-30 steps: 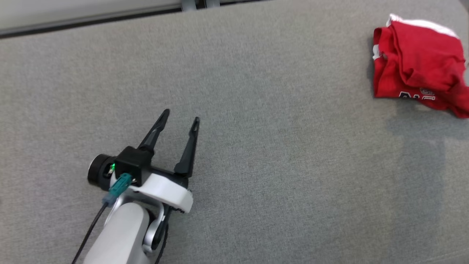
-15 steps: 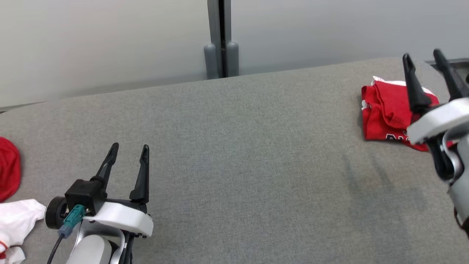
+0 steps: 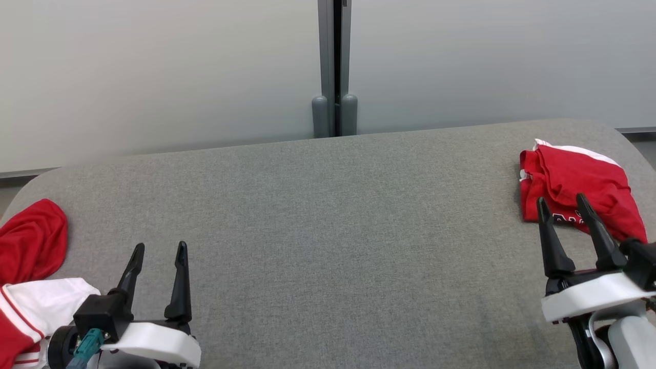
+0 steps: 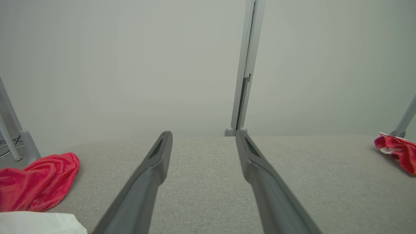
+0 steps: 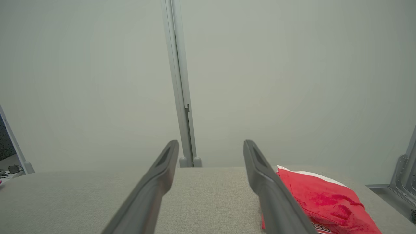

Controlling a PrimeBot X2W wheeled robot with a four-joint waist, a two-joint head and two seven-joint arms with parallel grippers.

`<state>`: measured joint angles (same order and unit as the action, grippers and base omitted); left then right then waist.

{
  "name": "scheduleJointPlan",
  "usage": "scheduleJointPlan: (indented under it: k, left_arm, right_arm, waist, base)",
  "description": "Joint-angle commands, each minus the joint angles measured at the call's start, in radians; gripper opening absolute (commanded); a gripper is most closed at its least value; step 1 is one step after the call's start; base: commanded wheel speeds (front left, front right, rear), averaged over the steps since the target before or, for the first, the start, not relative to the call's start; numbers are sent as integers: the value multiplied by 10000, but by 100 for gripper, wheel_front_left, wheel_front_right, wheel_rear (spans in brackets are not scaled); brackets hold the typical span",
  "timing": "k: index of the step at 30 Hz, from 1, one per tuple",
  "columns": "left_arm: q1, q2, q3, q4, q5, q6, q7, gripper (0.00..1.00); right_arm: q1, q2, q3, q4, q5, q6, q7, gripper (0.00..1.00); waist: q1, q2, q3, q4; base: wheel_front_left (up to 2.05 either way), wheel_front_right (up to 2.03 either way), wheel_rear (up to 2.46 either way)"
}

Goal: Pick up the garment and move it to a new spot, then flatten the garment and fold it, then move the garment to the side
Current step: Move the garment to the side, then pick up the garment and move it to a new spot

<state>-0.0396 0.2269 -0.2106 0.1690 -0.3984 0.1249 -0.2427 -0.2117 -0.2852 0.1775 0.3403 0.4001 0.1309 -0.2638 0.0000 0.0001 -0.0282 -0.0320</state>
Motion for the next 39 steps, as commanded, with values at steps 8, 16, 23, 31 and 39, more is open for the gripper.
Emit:
scheduleJointPlan:
  k: [8,16,23,31,39]
  left_arm:
    - [377,-50,1,-135,-10,130,-118,100]
    - [269,-90,-90,-175,32,151,-132,100]
    - [162,-11,-17,-211,-14,284,-43,100]
    - [107,122,58,-242,54,498,90,100]
    - [351,212,72,-514,57,688,217,100]
  right_arm:
    - [482,252,-174,-246,-397,-3,13,100]
    - [480,332,-66,-299,-405,-3,81,100]
    - [404,614,221,-269,-223,-3,104,100]
    - [264,802,696,-219,-135,-3,55,100]
    - [265,872,1013,-250,-85,-3,13,100]
  waist:
    - [0,-1,76,7]
    - [0,-1,111,103]
    - [0,-1,233,689]
    - [0,-1,347,2151]
    - [0,-1,359,3683]
  base:
    - [0,0,0]
    - [0,0,0]
    - [0,0,0]
    - [0,0,0]
    - [0,0,0]
